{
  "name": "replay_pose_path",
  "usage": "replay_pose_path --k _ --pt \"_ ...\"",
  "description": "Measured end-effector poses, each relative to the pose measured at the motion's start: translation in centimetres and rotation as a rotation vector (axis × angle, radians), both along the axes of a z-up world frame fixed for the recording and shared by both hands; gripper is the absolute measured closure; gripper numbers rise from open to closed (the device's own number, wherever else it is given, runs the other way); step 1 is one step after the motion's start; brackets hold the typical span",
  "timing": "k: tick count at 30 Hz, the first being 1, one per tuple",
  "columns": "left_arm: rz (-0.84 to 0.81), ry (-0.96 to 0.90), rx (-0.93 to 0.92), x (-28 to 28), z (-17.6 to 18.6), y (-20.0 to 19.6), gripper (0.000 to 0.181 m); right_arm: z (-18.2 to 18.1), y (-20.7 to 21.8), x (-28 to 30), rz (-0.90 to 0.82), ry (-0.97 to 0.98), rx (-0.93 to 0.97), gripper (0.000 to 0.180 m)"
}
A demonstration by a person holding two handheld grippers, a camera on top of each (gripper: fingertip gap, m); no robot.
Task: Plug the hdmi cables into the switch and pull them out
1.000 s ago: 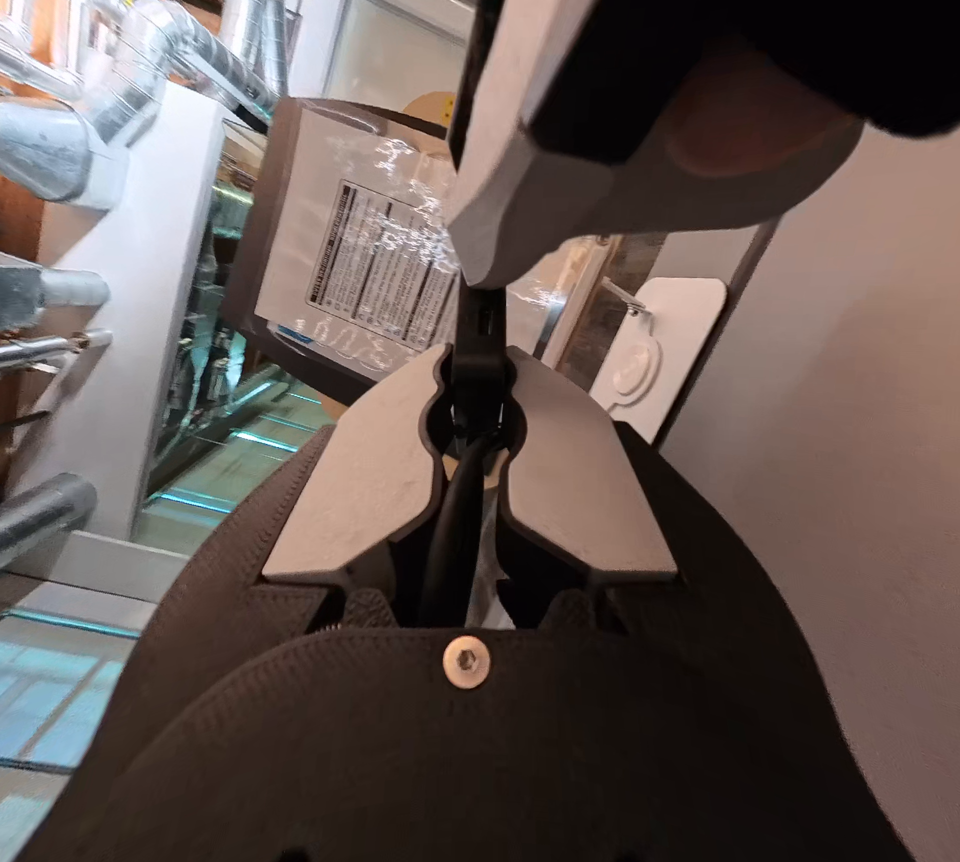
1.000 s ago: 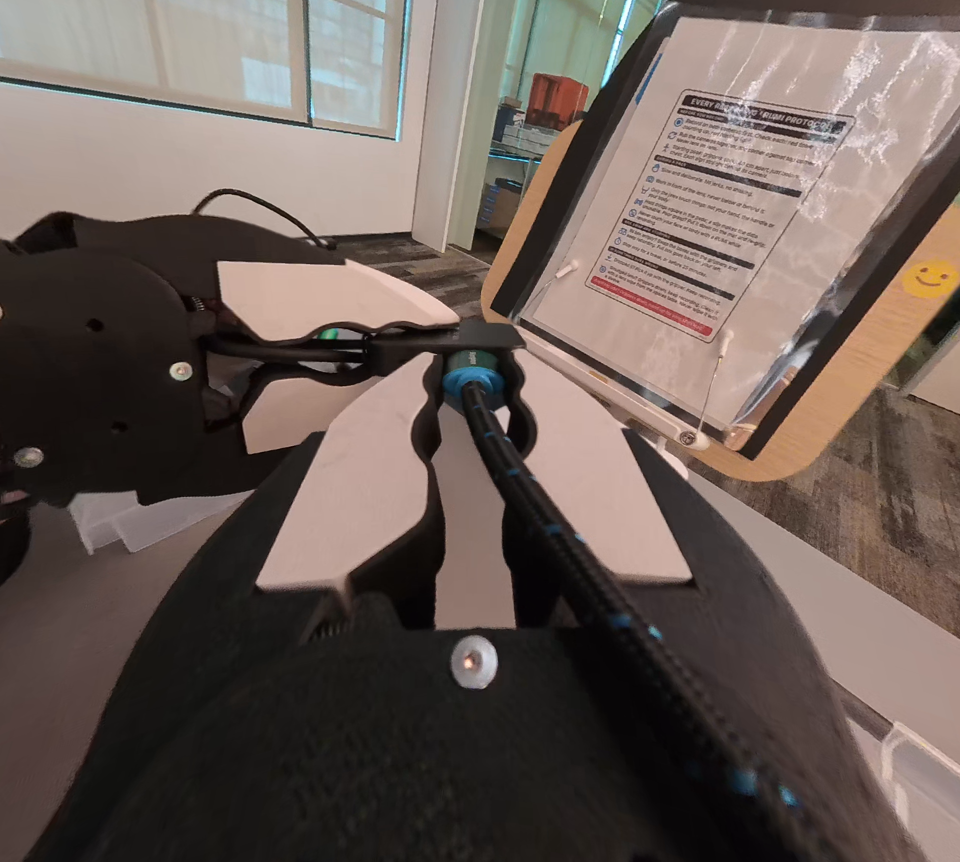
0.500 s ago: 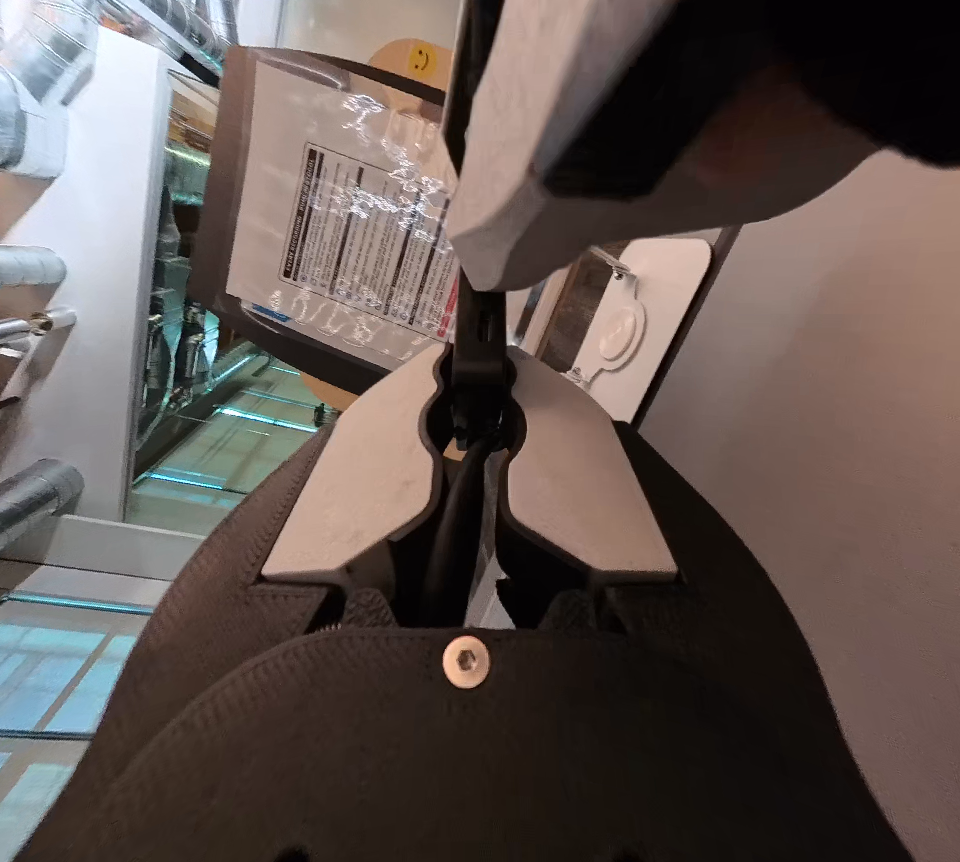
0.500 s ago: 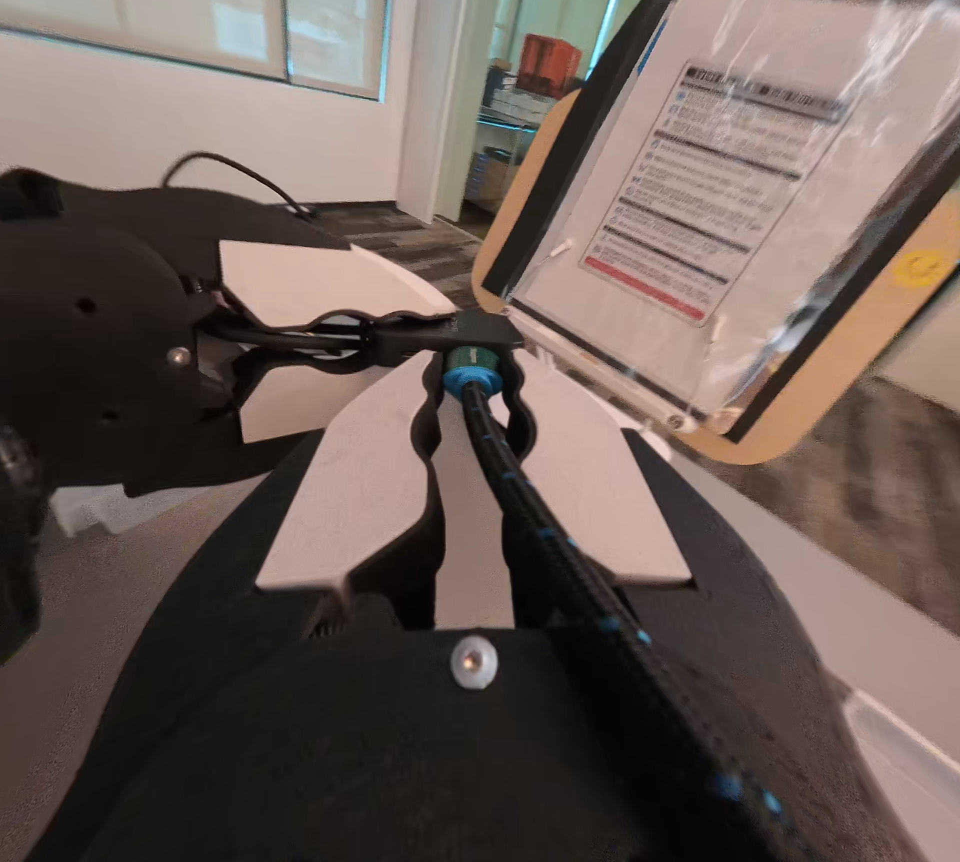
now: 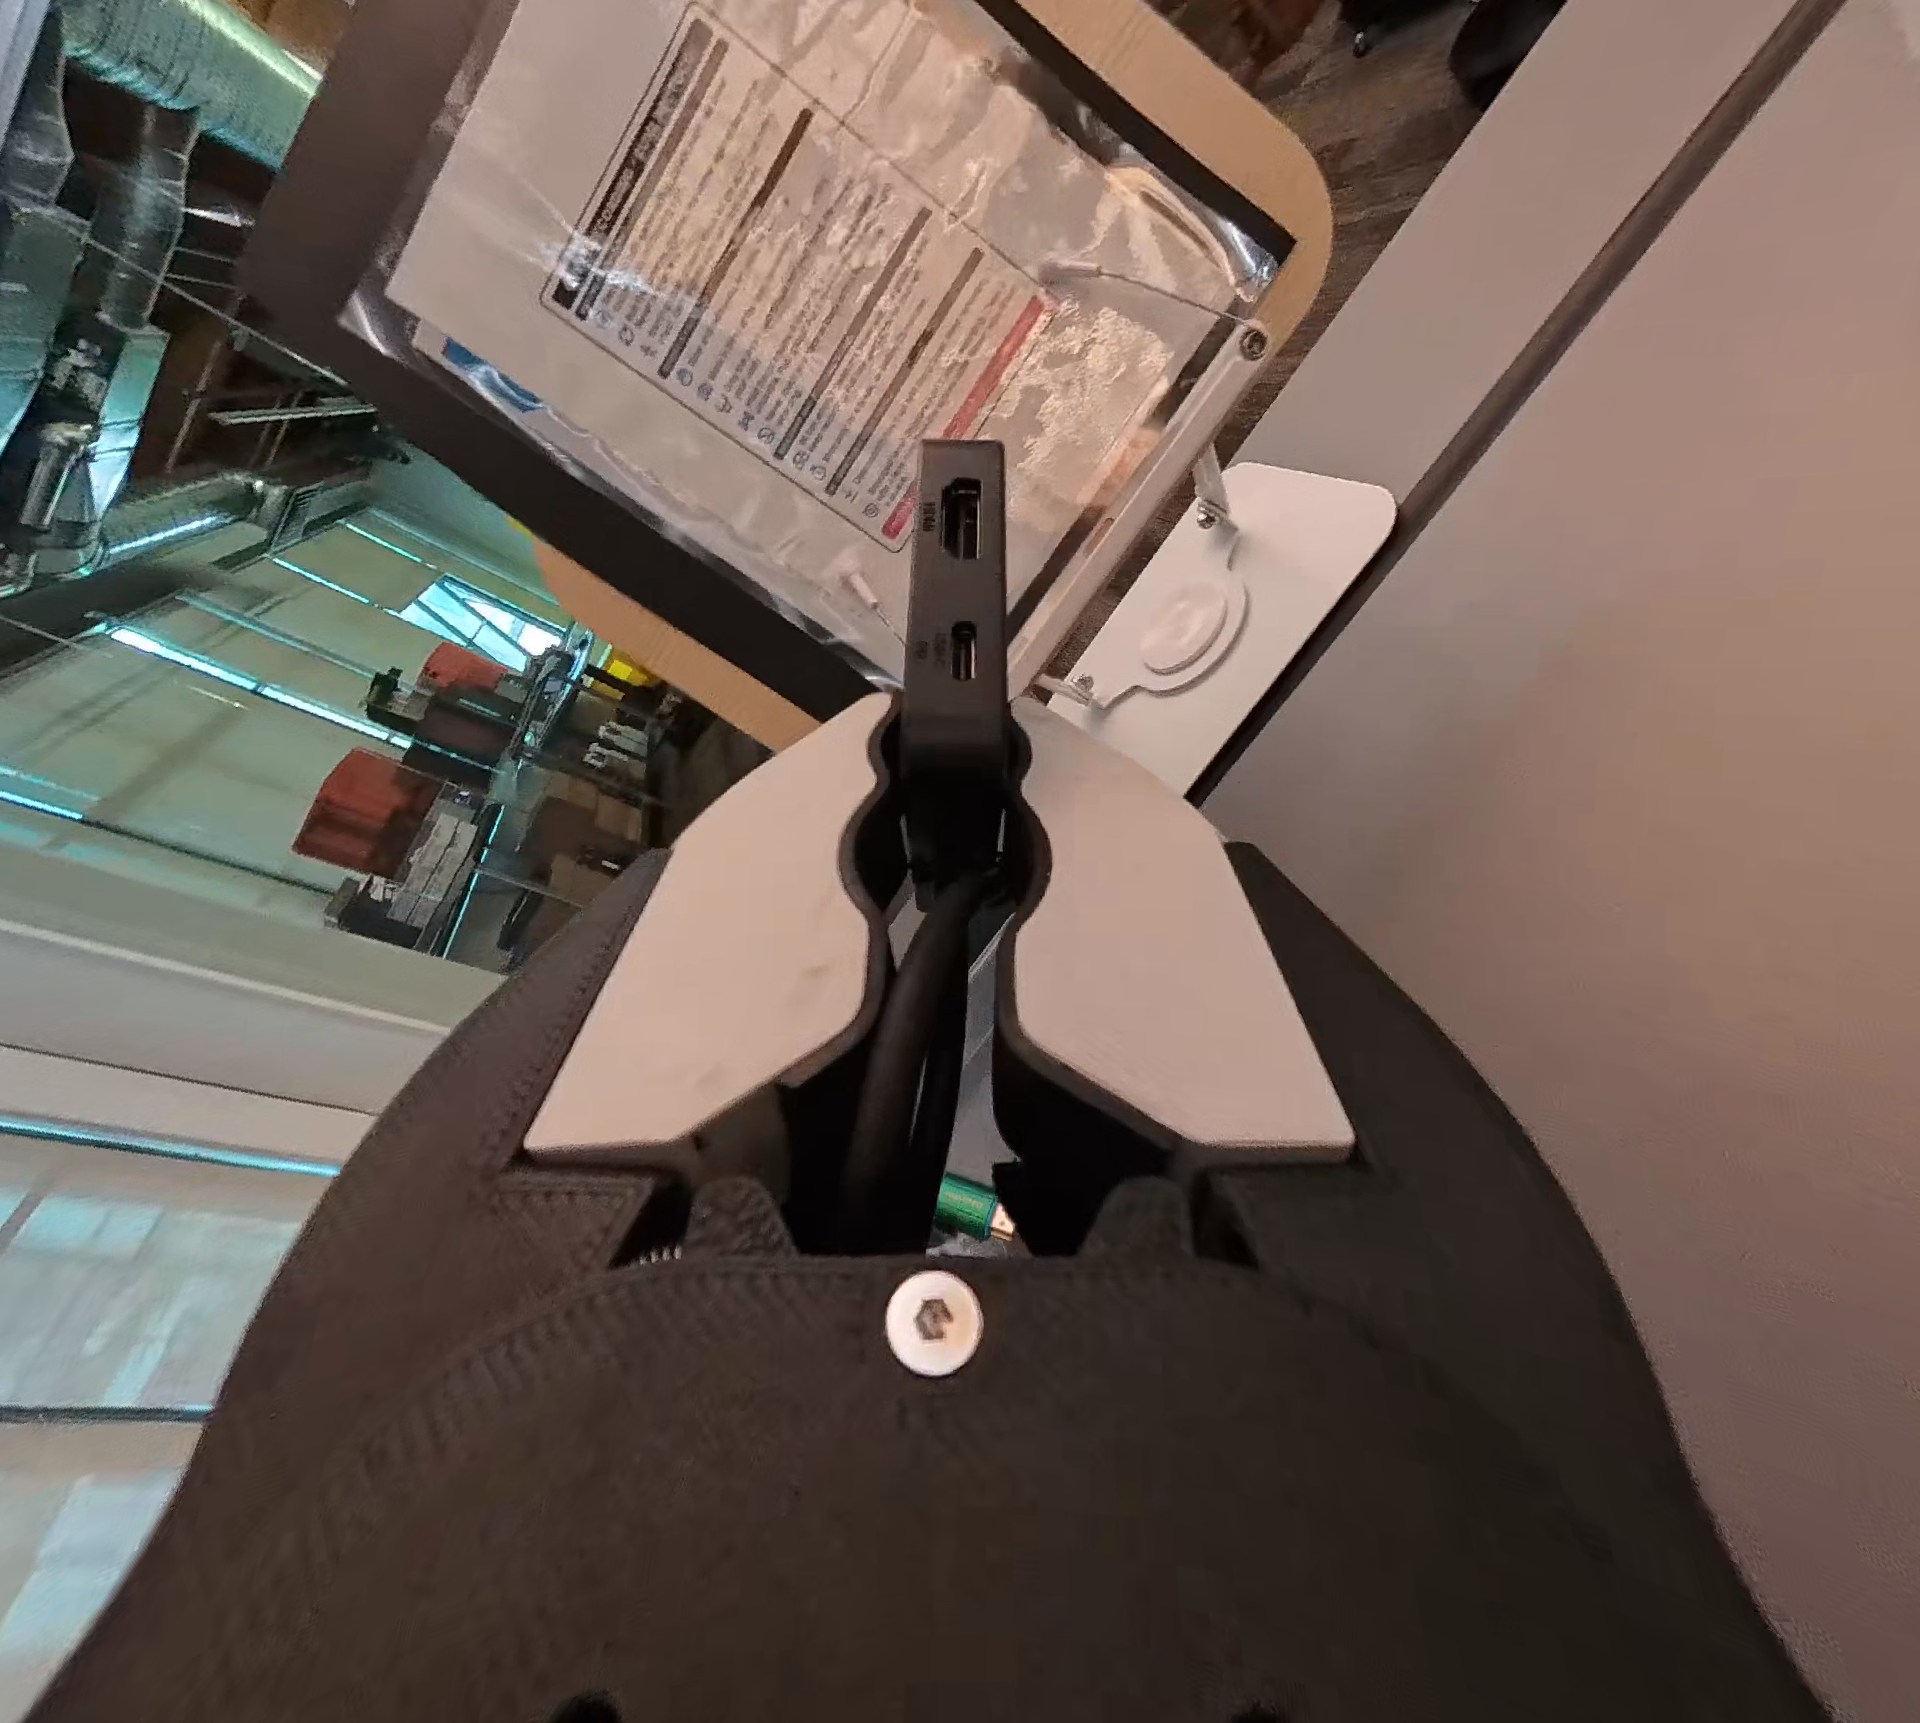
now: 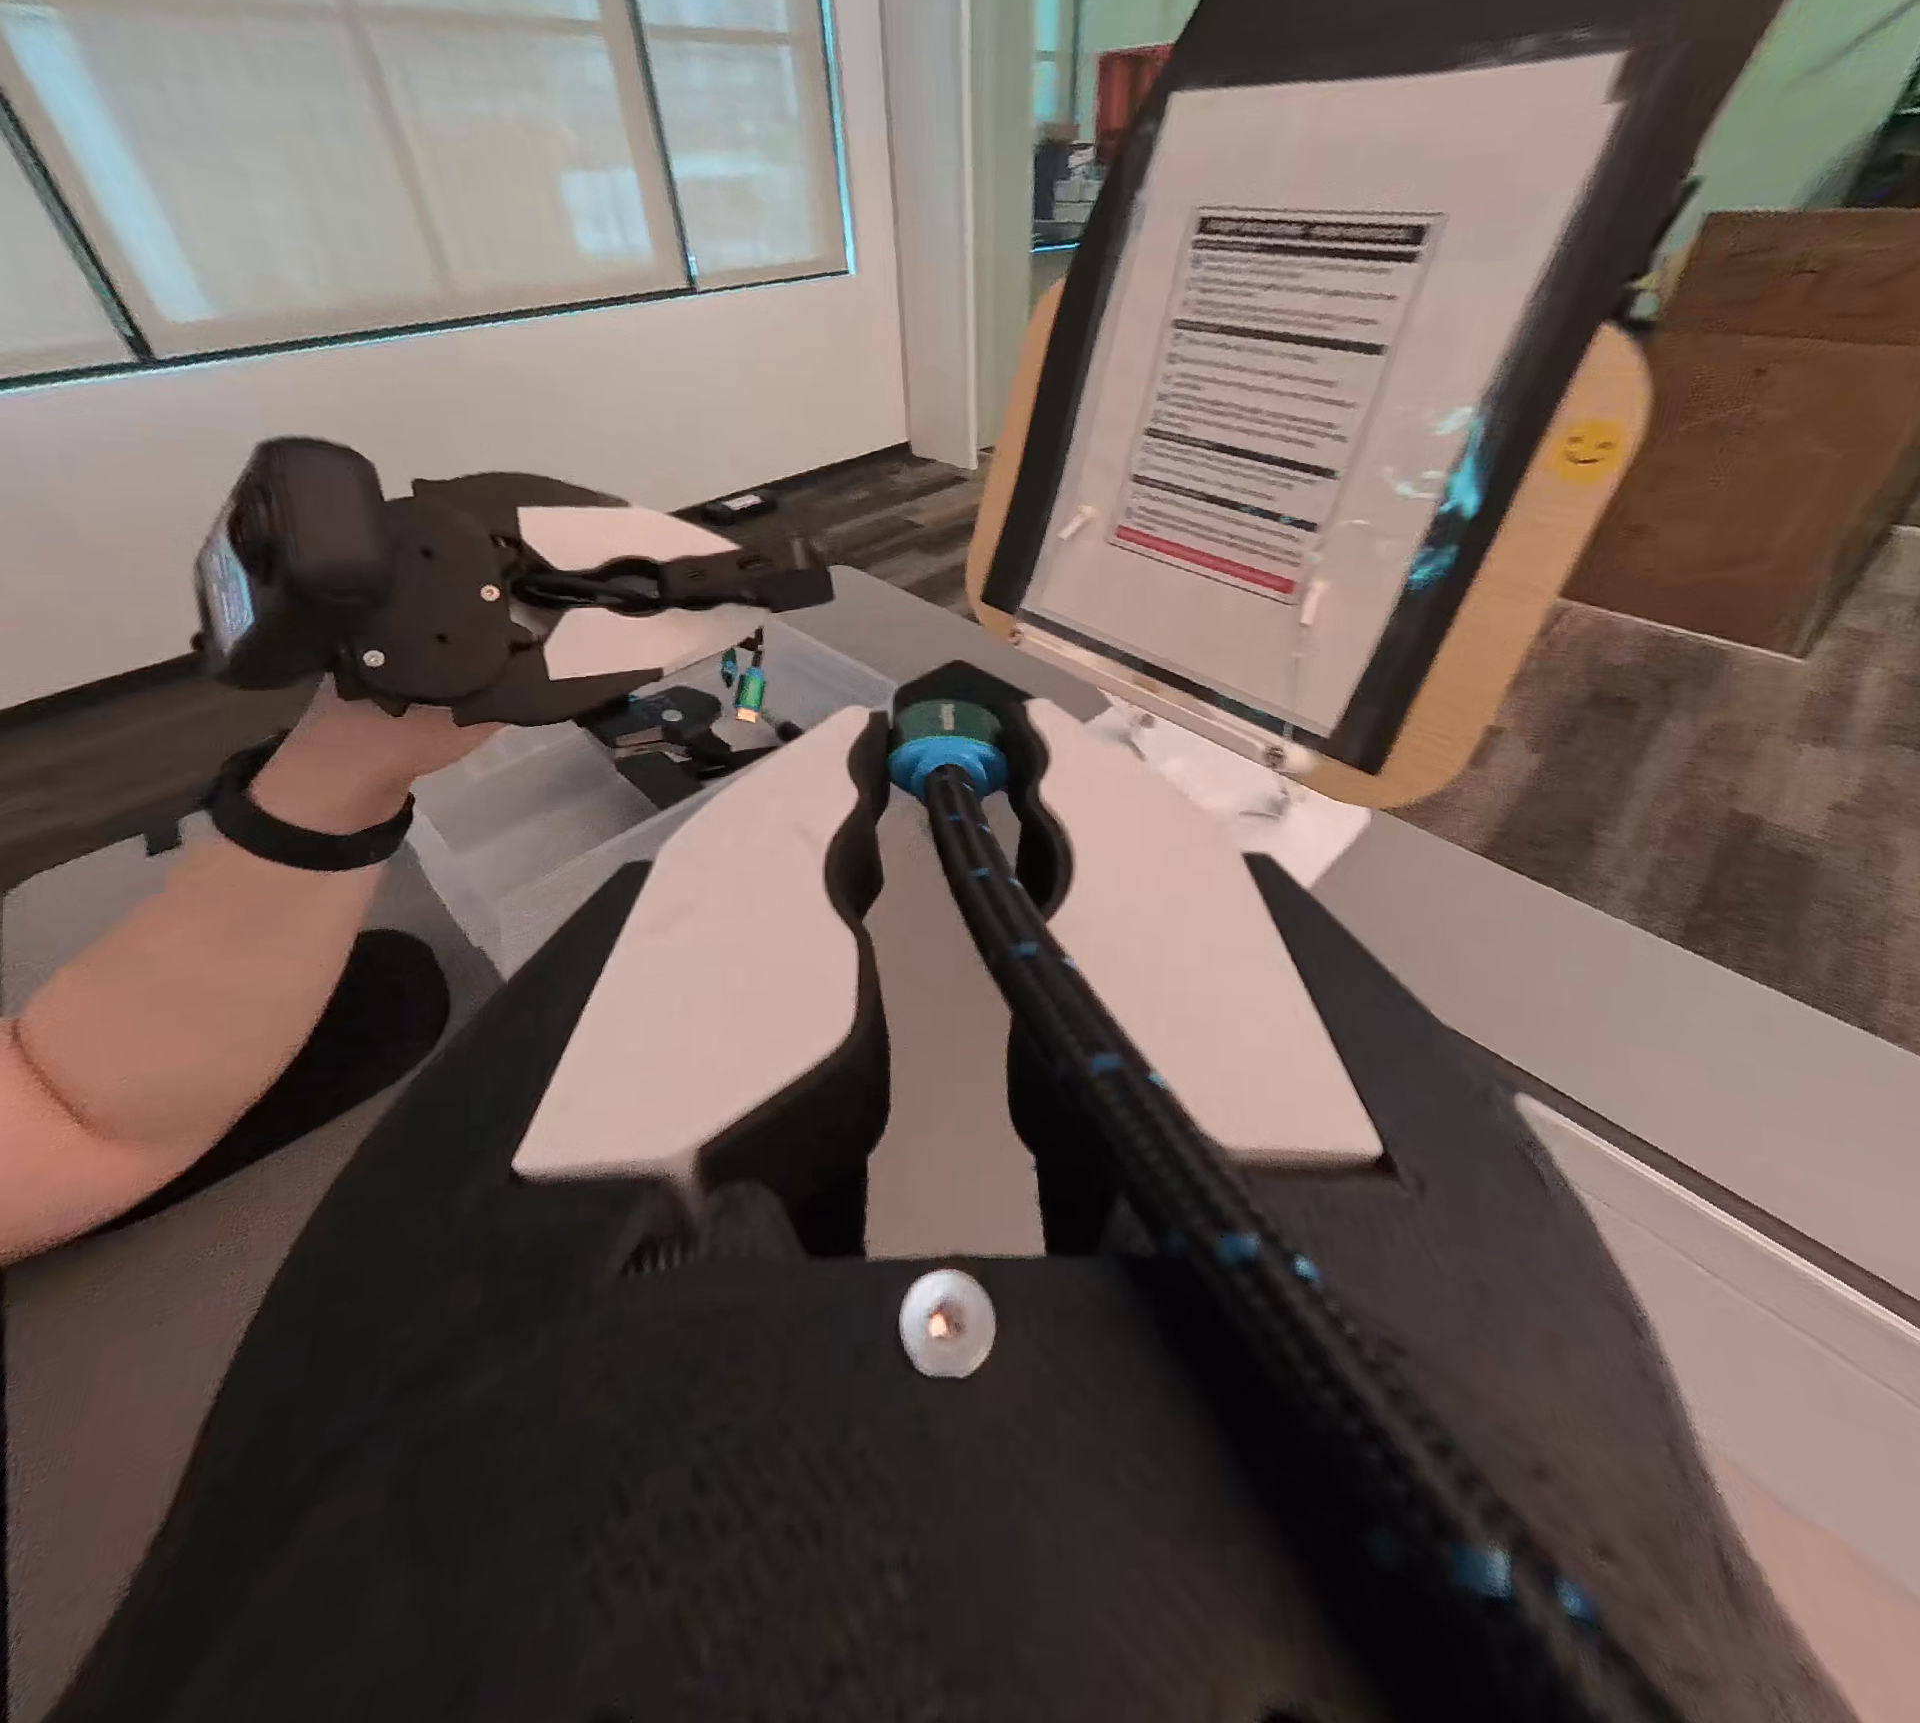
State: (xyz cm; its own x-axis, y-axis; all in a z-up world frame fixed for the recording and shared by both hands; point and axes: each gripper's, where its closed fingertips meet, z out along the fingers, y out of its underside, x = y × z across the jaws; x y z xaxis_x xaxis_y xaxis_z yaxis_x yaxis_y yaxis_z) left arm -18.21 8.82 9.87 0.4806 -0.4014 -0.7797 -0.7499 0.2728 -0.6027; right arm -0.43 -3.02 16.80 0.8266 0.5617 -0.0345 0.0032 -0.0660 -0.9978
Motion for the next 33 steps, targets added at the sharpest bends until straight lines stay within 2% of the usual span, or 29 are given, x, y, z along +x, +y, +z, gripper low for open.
replay_pose_path --k 4,7,9,11,15,17,19,22,26,27,30,33 --pt "-0.041 0.041 -0.025 1.3 -0.9 -0.7 0.167 0.6 -1.3 3.9 -0.083 -0.014 0.007 0.157" --pt "-0.076 0.06 -0.034 2.3 -1.4 -1.3 0.167 -0.6 -1.4 6.4 -0.104 -0.03 -0.03 0.157" --pt "-0.089 0.071 -0.036 2.8 -1.6 -1.6 0.167 -2.0 -0.7 8.8 -0.176 -0.025 -0.085 0.157" --pt "-0.093 0.086 -0.037 3.1 -1.9 -1.7 0.167 -5.2 -0.5 10.1 -0.16 -0.036 -0.237 0.157" --pt "-0.078 0.089 -0.039 2.8 -1.9 -1.5 0.167 -13.7 -0.8 12.2 -0.094 -0.059 -0.62 0.157" --pt "-0.072 0.074 -0.042 2.5 -1.6 -1.4 0.167 -16.5 -0.4 13.1 -0.076 -0.032 -0.716 0.157" --pt "-0.072 0.059 -0.042 2.2 -1.2 -1.5 0.167 -18.1 -0.1 13.4 -0.051 0.041 -0.778 0.157" --pt "-0.069 0.052 -0.034 2.0 -0.9 -1.6 0.167 -20.5 0.1 14.2 -0.063 0.044 -0.857 0.157" --pt "-0.071 0.056 -0.03 2.1 -0.9 -1.7 0.167 -22.3 -0.2 14.5 -0.048 0.001 -0.912 0.155" --pt "-0.072 0.059 -0.031 2.1 -0.9 -1.7 0.167 -22.5 -0.4 14.5 -0.04 -0.012 -0.924 0.149" --pt "-0.069 0.068 -0.022 2.3 -1.0 -1.6 0.167 -22.7 -1.6 14.1 -0.005 -0.058 -0.954 0.141" --pt "-0.075 0.061 -0.013 2.4 -0.8 -1.8 0.167 -22.4 -3.5 14.1 0.011 -0.091 -0.997 0.141"
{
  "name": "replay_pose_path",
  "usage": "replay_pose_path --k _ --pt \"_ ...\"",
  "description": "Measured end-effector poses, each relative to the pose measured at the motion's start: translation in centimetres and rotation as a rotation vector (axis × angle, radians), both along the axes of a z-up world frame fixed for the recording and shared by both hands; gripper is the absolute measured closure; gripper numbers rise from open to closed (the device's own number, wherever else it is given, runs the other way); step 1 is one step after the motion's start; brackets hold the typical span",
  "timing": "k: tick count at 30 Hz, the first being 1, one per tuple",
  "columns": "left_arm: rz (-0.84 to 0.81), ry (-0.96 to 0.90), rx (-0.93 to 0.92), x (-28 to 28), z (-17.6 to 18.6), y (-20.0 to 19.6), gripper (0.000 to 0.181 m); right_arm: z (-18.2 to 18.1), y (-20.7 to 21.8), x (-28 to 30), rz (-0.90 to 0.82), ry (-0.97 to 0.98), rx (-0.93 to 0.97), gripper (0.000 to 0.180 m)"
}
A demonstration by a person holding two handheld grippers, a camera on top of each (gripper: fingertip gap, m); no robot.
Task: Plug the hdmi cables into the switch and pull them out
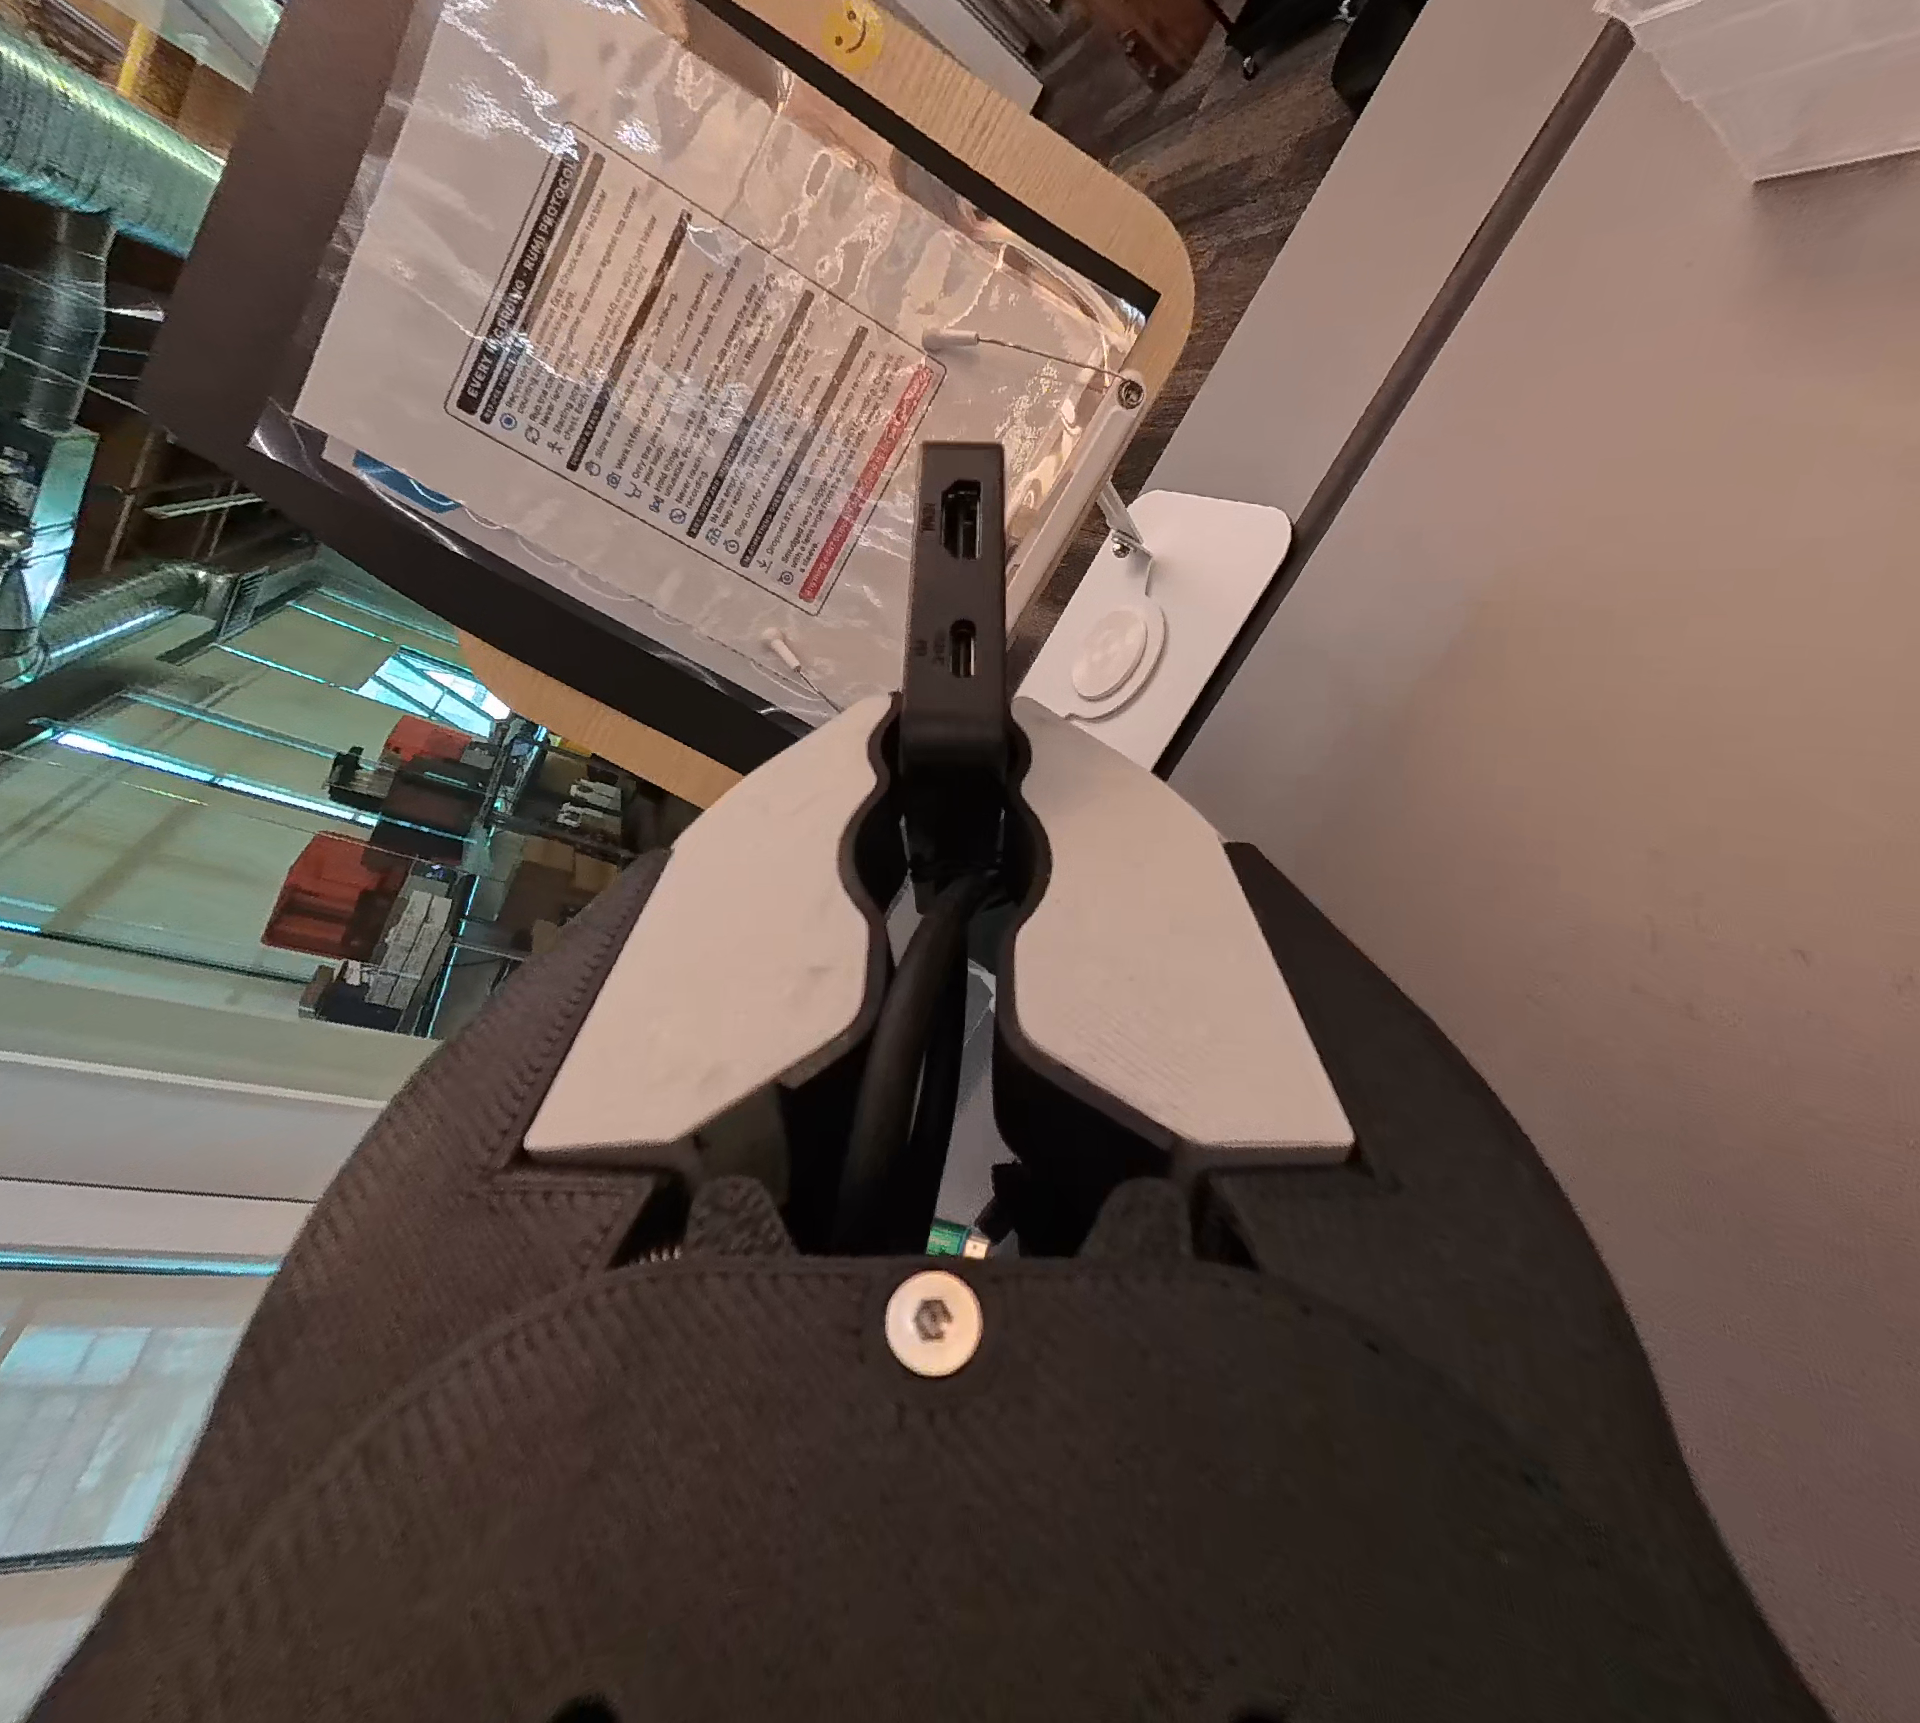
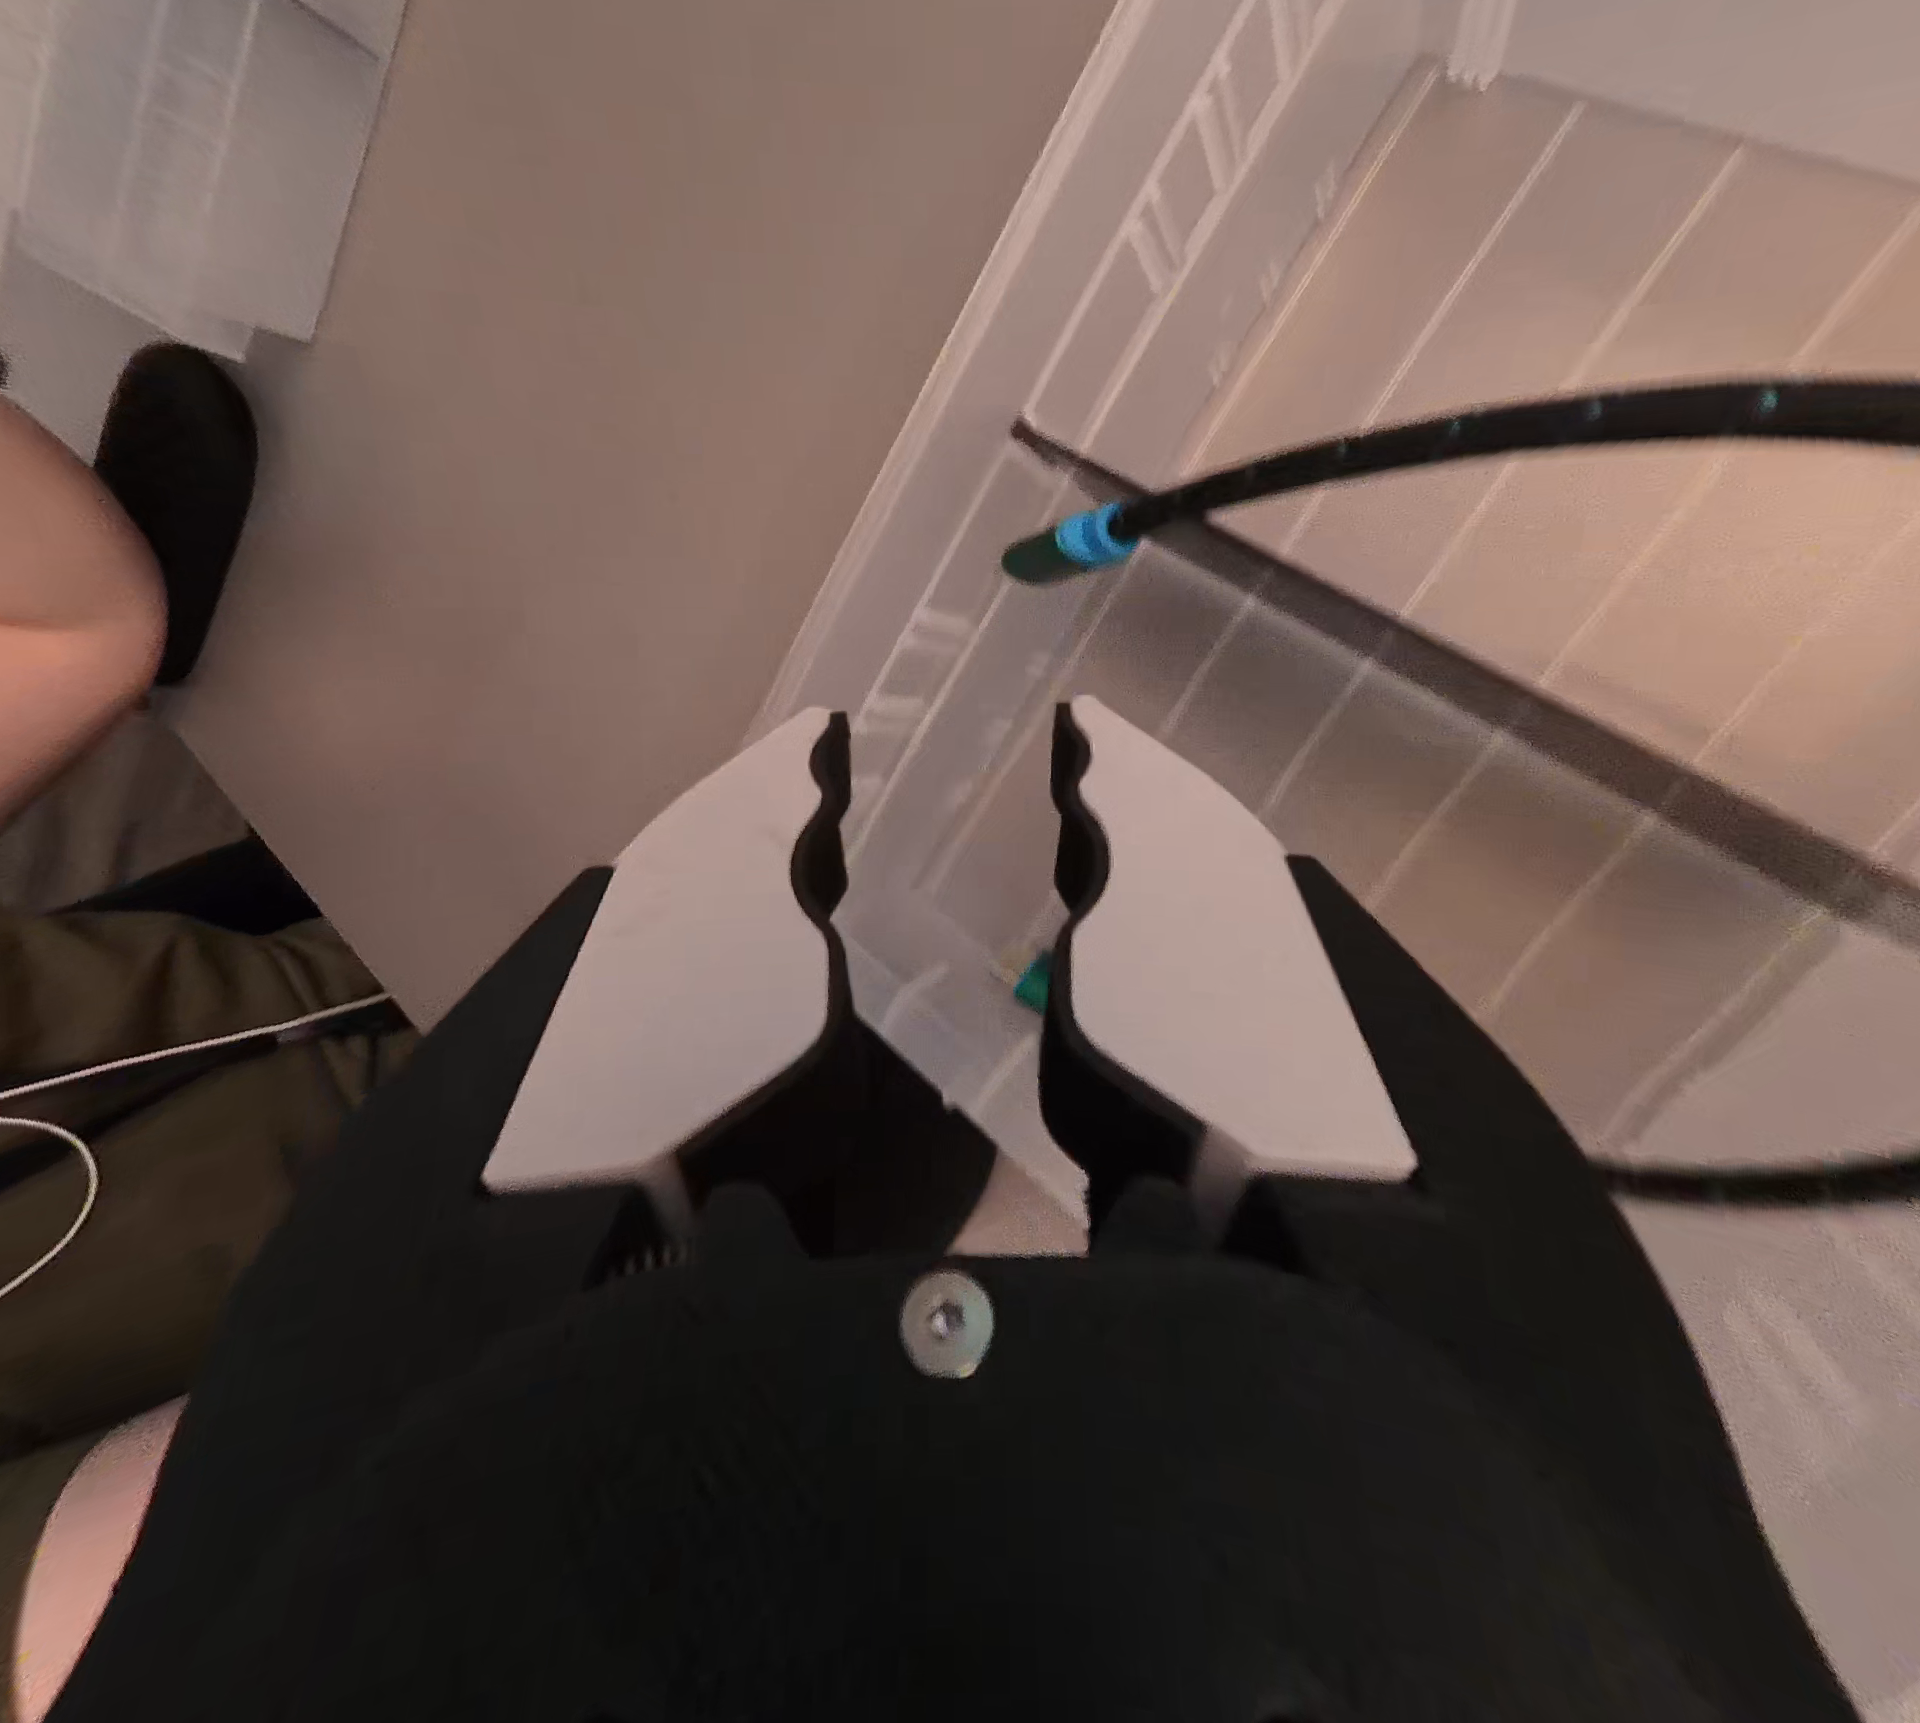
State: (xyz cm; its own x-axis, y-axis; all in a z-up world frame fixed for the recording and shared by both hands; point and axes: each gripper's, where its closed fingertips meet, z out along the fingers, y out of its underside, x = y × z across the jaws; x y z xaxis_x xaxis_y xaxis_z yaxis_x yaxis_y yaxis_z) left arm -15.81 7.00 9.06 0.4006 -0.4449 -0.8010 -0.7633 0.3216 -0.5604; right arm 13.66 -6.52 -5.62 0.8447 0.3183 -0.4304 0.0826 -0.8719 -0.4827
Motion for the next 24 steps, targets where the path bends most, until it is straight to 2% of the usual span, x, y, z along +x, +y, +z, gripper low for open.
replay_pose_path --k 3,5,7,10,12,14,16,20,22,23,24 --pt "-0.002 0.001 0.008 0.1 0.1 -0.2 0.167 0.6 -1.8 1.9 -0.052 -0.124 -0.008 0.143" --pt "-0.005 0.006 0.009 0.2 0.1 -0.3 0.167 1.5 -1.7 5.6 -0.19 -0.269 0.061 0.143" --pt "-0.011 0.011 0.012 0.3 0.1 -0.4 0.167 3.3 -0.5 11.4 -0.403 -0.451 0.209 0.143" --pt "-0.018 0.022 0.012 0.7 -0.2 -0.6 0.167 5.2 1.6 16.8 -0.574 -0.544 0.463 0.142" --pt "-0.021 0.032 0.01 0.9 -0.4 -0.6 0.167 4.0 2.3 17.4 -0.532 -0.573 0.509 0.142" --pt "-0.024 0.044 0.012 1.0 -0.7 -0.6 0.167 2.5 2.6 18.2 -0.491 -0.69 0.46 0.139" --pt "-0.022 0.057 0.009 1.1 -1.0 -0.5 0.167 2.2 3.5 18.2 -0.442 -0.788 0.467 0.139" --pt "-0.022 0.067 0.01 1.2 -1.1 -0.4 0.167 1.1 6.1 16.9 -0.36 -0.825 0.472 0.139" --pt "-0.021 0.065 0.011 1.1 -1.1 -0.4 0.167 0.3 6.6 17.5 -0.325 -0.938 0.433 0.14" --pt "-0.02 0.065 0.011 1.1 -1.1 -0.4 0.167 0.0 6.8 17.5 -0.302 -0.969 0.425 0.145" --pt "-0.019 0.065 0.011 1.0 -1.1 -0.3 0.167 -0.3 6.8 17.2 -0.268 -0.977 0.414 0.158"
